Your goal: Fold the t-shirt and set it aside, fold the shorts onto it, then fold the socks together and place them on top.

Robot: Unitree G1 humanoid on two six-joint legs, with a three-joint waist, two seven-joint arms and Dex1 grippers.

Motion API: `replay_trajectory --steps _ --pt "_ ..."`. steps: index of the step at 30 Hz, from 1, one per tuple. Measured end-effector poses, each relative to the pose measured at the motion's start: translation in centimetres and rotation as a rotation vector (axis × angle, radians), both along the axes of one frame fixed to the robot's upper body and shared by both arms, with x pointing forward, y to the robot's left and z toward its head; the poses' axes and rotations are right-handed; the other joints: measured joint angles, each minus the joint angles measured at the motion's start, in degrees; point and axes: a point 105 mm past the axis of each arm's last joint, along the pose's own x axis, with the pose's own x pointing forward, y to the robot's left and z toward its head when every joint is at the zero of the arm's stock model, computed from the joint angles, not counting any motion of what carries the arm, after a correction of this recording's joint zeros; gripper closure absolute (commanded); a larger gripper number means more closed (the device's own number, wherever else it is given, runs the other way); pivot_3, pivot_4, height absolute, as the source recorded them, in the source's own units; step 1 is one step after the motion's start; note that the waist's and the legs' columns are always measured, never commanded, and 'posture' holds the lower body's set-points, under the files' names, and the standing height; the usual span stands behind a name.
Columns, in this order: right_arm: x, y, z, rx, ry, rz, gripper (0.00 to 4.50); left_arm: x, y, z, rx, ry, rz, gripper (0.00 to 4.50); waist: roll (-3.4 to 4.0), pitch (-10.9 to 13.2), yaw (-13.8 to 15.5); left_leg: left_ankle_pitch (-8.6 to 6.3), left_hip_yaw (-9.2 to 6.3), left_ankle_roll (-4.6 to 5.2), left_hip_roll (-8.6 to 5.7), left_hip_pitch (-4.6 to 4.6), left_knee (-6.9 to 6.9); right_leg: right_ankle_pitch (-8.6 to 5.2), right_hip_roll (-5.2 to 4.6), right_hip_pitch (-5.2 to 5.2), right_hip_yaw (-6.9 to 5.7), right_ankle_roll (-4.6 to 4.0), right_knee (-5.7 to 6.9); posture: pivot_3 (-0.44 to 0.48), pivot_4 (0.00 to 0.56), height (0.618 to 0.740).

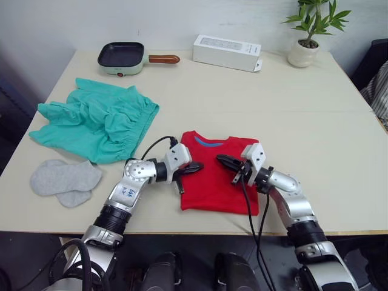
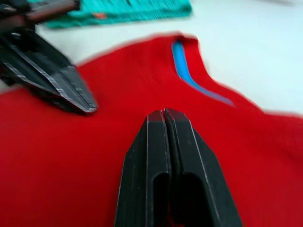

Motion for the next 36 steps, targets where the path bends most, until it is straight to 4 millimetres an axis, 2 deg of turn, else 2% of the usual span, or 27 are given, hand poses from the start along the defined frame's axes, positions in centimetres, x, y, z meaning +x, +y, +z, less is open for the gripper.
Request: replay_trajectory --steps 3,6,10,14,16,19,23,26,29,33,36 --pt "0.8 -2.5 0.1 0.02 0.028 -0.051 4.44 -0.2 -0.1 -0.1 -0.007 -0.002 -0.01 4.5 0.0 0.0 0.3 0.02 -0.06 0.05 -0.02 -0.01 0.01 0.02 -0.08 0.02 0.06 0.03 -0.04 0.0 0.15 0.74" --pt "-0.1 -5.2 1.0 0.114 0.138 -0.007 3.89 -0.7 0.2 -0.3 -0.034 0.009 -0.027 4.5 0.02 0.0 0.1 -0.03 -0.1 0.09 0.0 -0.02 -0.02 0.02 -0.17 0.01 0.2 0.02 -0.08 0.0 0.15 0.74" --pt "-1.8 -9.0 1.7 0.114 0.403 0.013 2.54 -1.3 0.5 -0.5 -0.05 0.024 -0.063 4.5 0.04 0.0 0.1 -0.15 -0.13 0.08 0.07 -0.03 -0.01 0.01 -0.4 0.01 0.18 -0.02 -0.33 0.0 0.15 0.74" --pt "-3.8 -11.7 1.0 0.137 0.724 -0.023 1.19 -1.5 0.6 -0.6 -0.049 0.026 -0.077 4.5 0.04 0.0 0.1 -0.28 -0.18 0.16 0.08 -0.04 -0.01 -0.03 -0.47 0.0 0.18 -0.09 -0.35 0.0 0.15 0.74" --pt "-4.5 -11.7 1.5 0.142 0.841 -0.008 0.57 -1.6 0.6 -0.6 -0.051 0.022 -0.08 4.5 0.04 0.0 0.0 -0.32 -0.16 0.16 0.13 -0.02 -0.01 -0.03 -0.44 0.0 0.15 -0.1 -0.35 0.0 0.15 0.74" --pt "-5.1 -10.3 1.7 0.173 0.963 0.038 0.57 -1.7 0.6 -0.7 -0.053 0.02 -0.09 4.5 0.03 0.0 0.1 -0.32 -0.18 0.12 0.16 -0.03 -0.01 -0.03 -0.41 0.0 0.13 -0.1 -0.35 0.0 0.15 0.74" --pt "-5.4 -6.8 1.4 0.179 1.039 0.133 0.57 -1.8 0.5 -0.7 -0.067 0.023 -0.087 4.5 0.01 0.0 -0.1 -0.31 -0.15 -0.03 0.21 -0.02 0.01 -0.03 -0.32 0.0 0.09 -0.1 -0.36 0.0 0.15 0.74" --pt "-5.2 -4.8 1.2 0.18 1.058 0.165 1.2 -1.9 0.6 -0.9 -0.068 0.021 -0.084 4.5 -0.05 0.0 -0.1 -0.32 -0.14 -0.07 0.27 -0.01 0.01 -0.03 -0.22 0.0 0.07 -0.1 -0.36 0.0 0.15 0.74" --pt "-4.7 -3.3 0.6 0.183 1.059 0.165 2.22 -2.0 0.7 -1.0 -0.069 0.018 -0.077 4.5 -0.09 -0.1 -0.2 -0.33 -0.12 -0.1 0.32 0.0 0.0 -0.02 -0.16 0.0 0.08 -0.12 -0.35 0.0 0.15 0.74" --pt "-4.3 -2.8 0.1 0.182 1.061 0.141 3.6 -2.0 0.9 -1.1 -0.069 0.014 -0.073 4.5 -0.09 -0.1 -0.3 -0.33 -0.1 -0.1 0.32 0.01 0.0 -0.02 -0.15 -0.02 0.08 -0.12 -0.34 0.0 0.15 0.74" --pt "-4.4 -2.4 0.5 0.191 1.047 0.158 4.48 -2.0 1.2 -1.1 -0.064 0.012 -0.077 4.5 -0.52 -0.3 -0.5 -0.37 -0.11 -0.04 0.36 0.02 0.01 0.01 -0.13 0.0 0.08 -0.17 -0.34 0.0 0.15 0.74"
